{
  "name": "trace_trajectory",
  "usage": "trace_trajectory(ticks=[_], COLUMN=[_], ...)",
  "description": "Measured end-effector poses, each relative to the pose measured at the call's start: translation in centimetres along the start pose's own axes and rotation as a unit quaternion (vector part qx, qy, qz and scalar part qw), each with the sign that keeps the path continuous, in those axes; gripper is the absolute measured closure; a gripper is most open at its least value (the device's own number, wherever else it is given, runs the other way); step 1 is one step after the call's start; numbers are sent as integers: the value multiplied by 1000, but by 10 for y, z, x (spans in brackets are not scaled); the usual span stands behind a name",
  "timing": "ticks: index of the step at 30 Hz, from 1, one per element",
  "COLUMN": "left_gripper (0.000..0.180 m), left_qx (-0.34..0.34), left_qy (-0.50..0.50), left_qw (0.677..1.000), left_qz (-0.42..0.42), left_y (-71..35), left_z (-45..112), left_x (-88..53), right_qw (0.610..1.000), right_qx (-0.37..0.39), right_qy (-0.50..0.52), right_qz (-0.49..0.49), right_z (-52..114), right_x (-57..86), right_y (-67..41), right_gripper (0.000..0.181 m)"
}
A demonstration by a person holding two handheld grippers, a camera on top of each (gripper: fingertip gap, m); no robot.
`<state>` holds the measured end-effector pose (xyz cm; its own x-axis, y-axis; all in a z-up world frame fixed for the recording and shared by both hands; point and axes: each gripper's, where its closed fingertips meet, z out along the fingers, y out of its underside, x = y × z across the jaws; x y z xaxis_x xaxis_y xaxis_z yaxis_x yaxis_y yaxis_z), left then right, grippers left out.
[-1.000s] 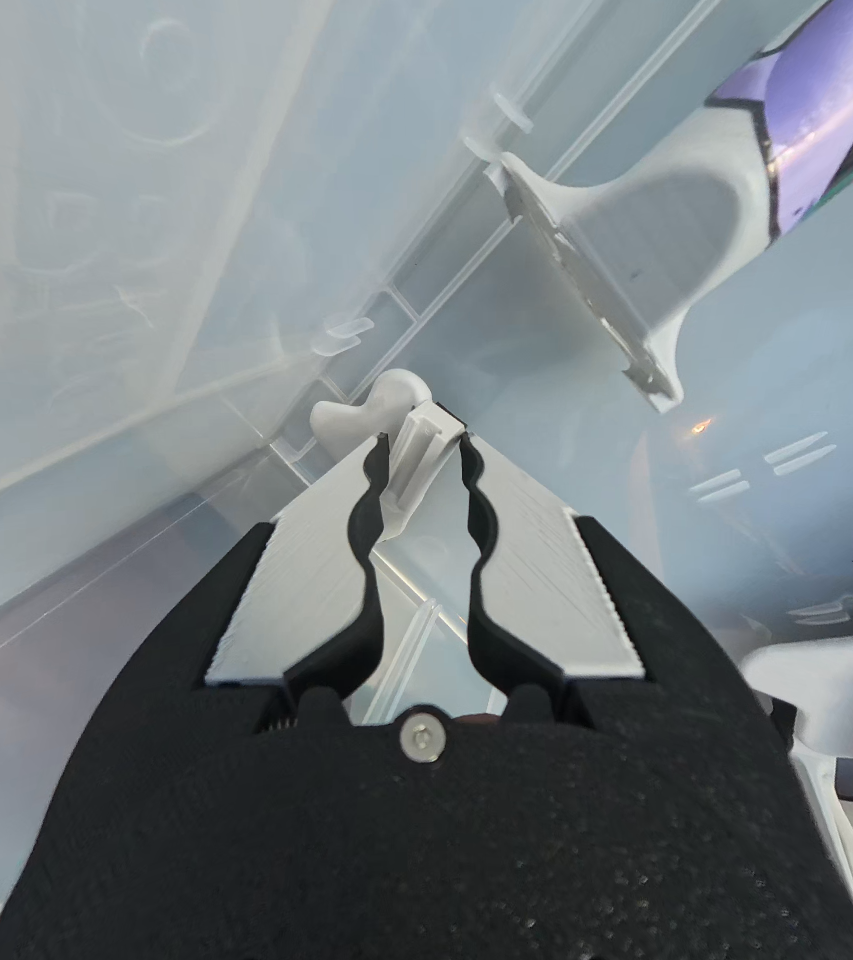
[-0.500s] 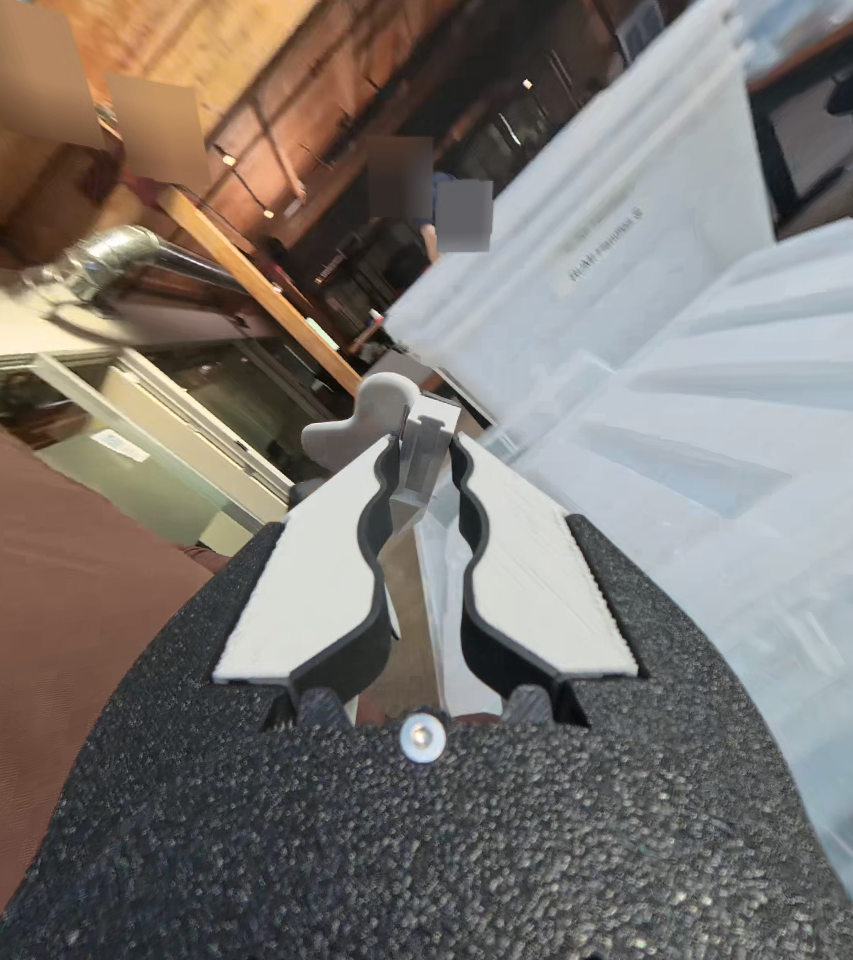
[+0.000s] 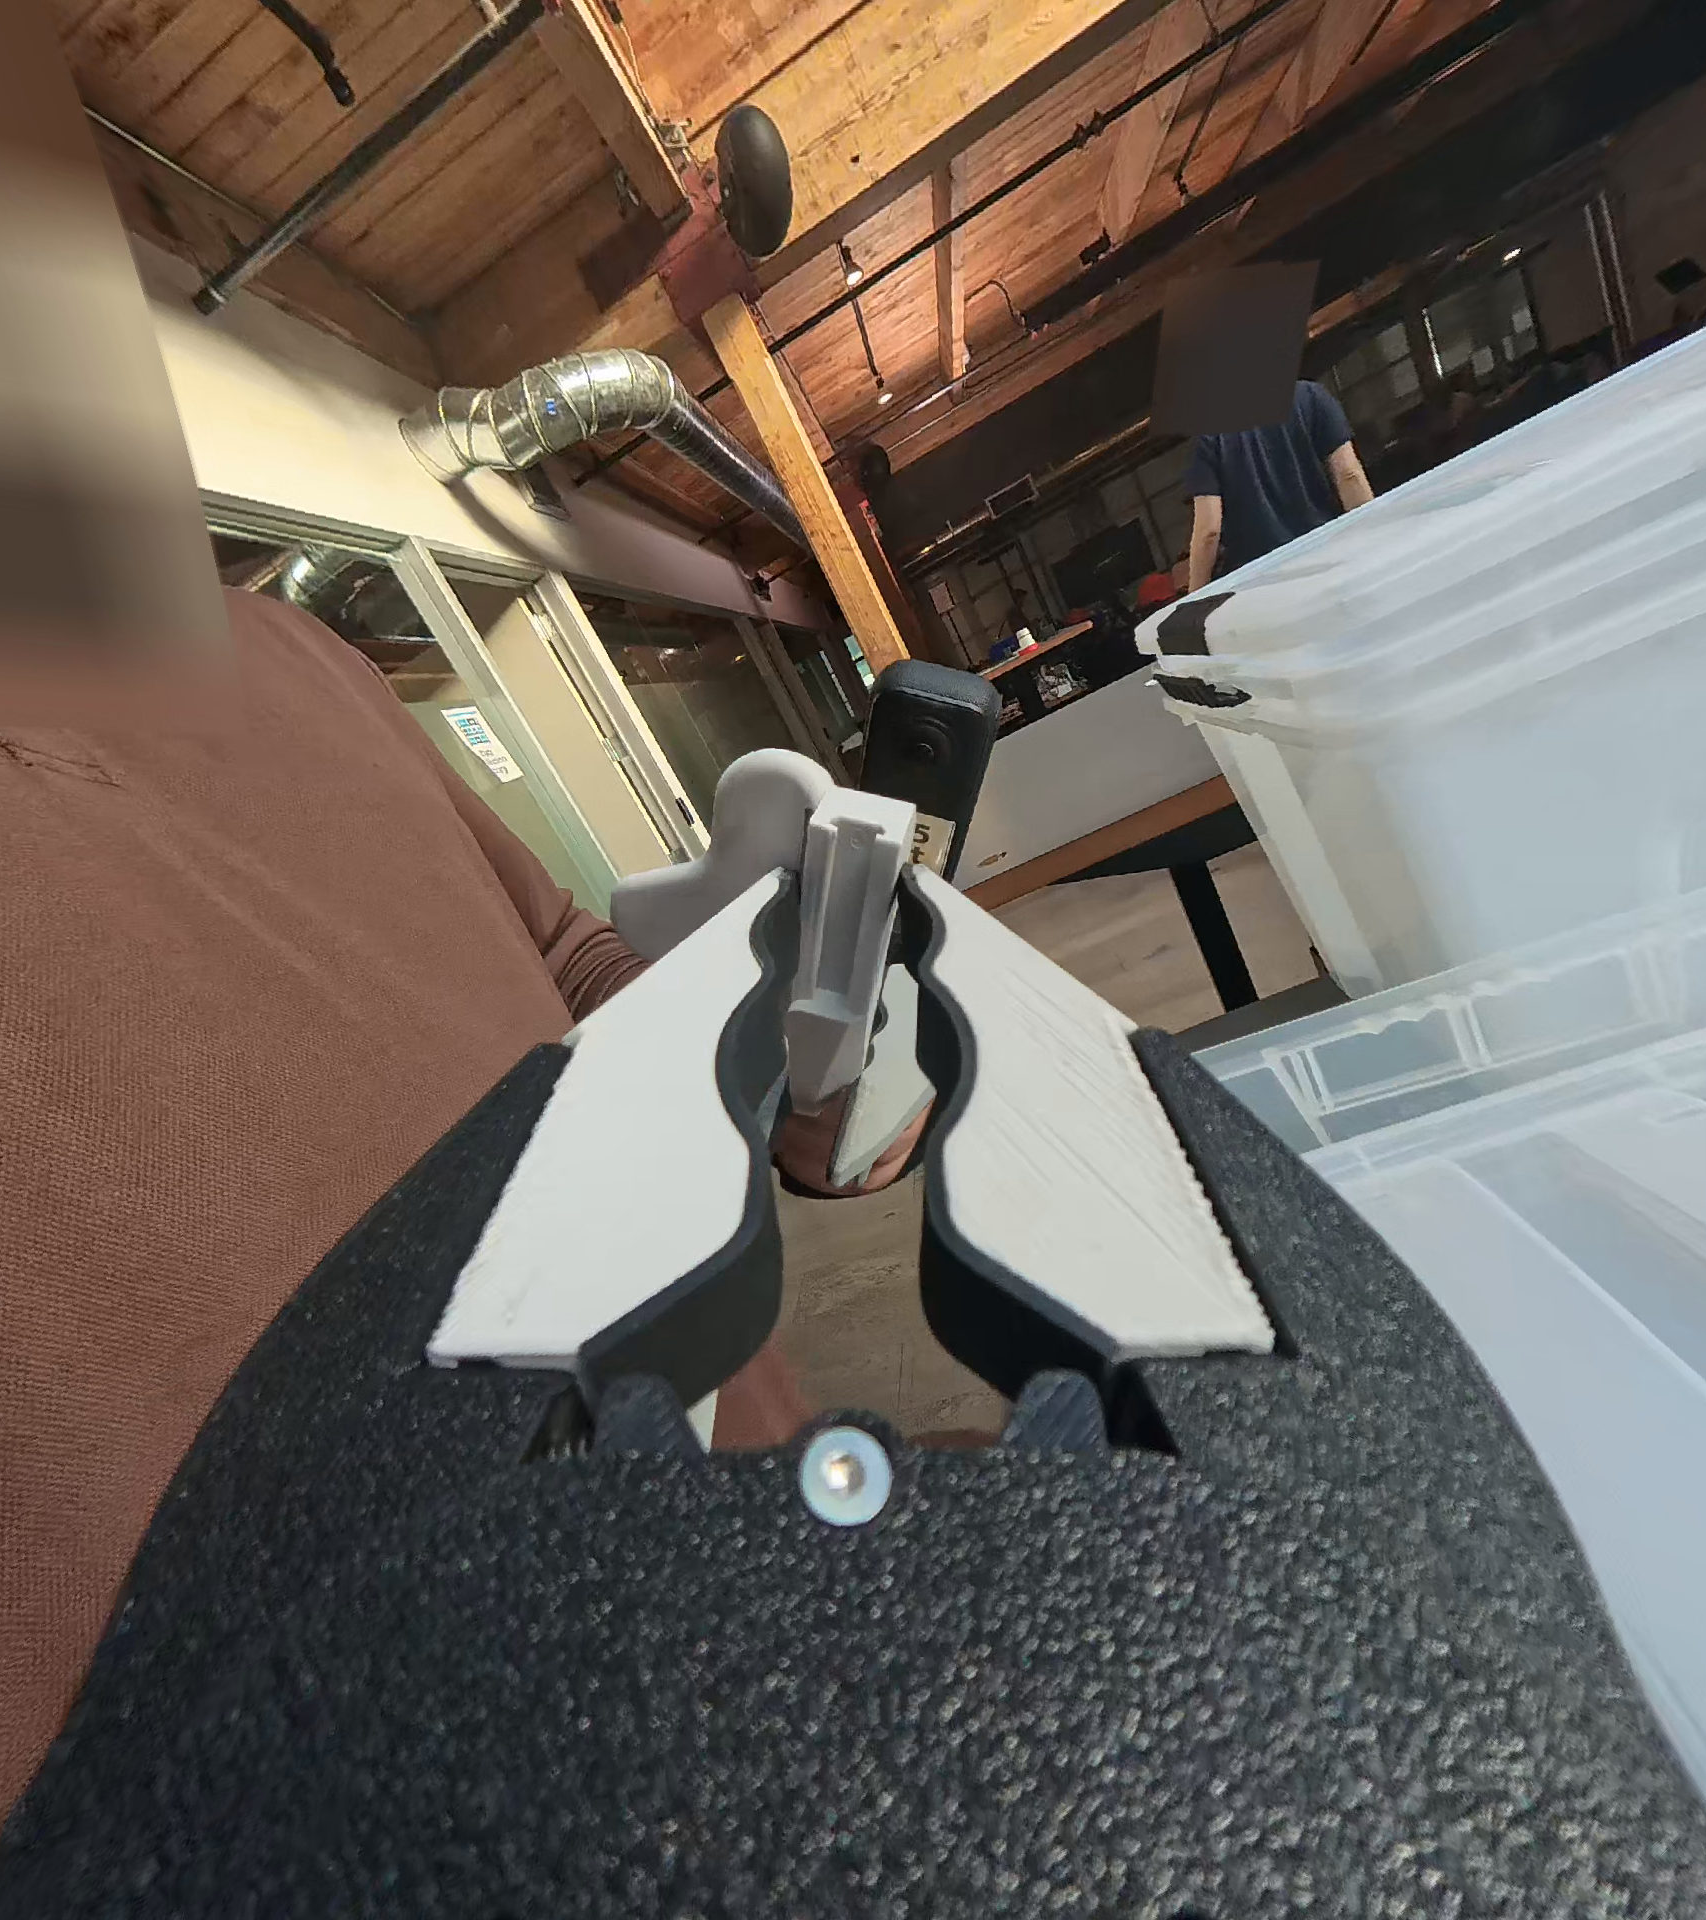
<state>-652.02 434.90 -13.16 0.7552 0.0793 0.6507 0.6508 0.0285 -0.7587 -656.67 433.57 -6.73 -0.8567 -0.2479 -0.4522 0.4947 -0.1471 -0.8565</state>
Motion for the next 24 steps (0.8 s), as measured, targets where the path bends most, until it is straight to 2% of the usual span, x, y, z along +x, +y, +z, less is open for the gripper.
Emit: trace_trajectory(ticks=[5, 9, 12, 13, 15, 18, 21, 24], left_gripper=[161, 164, 165, 165, 165, 164, 164, 165], left_qx=[-3, -4, -27, -39, -77, -114, -147, -164], left_qy=[-14, -40, -140, -192, -301, -395, -433, -436], left_qw=[1000, 998, 982, 967, 913, 834, 791, 769], left_qz=[18, 47, 124, 163, 263, 368, 408, 437], left_y=[-5, -10, -10, -12, -16, -26, -30, -33], left_z=[-12, -18, -27, -33, -48, -60, -64, -62], left_x=[1, -3, -23, -34, -55, -71, -84, -89], right_qw=[1000, 999, 998, 997, 993, 989, 984, 981], right_qx=[-12, -30, -55, -70, -101, -122, -130, -127], right_qy=[-11, -21, -5, 10, 45, 81, 121, 141], right_qz=[-17, -15, -2, 11, 29, 27, 31, 36], right_z=[9, 22, 20, 19, 17, 12, 4, -5], right_x=[-1, 0, 10, 17, 31, 43, 58, 63], right_y=[-1, 6, 12, 15, 22, 27, 30, 30], right_gripper=[165, 164, 165, 163, 161, 164, 163, 159])
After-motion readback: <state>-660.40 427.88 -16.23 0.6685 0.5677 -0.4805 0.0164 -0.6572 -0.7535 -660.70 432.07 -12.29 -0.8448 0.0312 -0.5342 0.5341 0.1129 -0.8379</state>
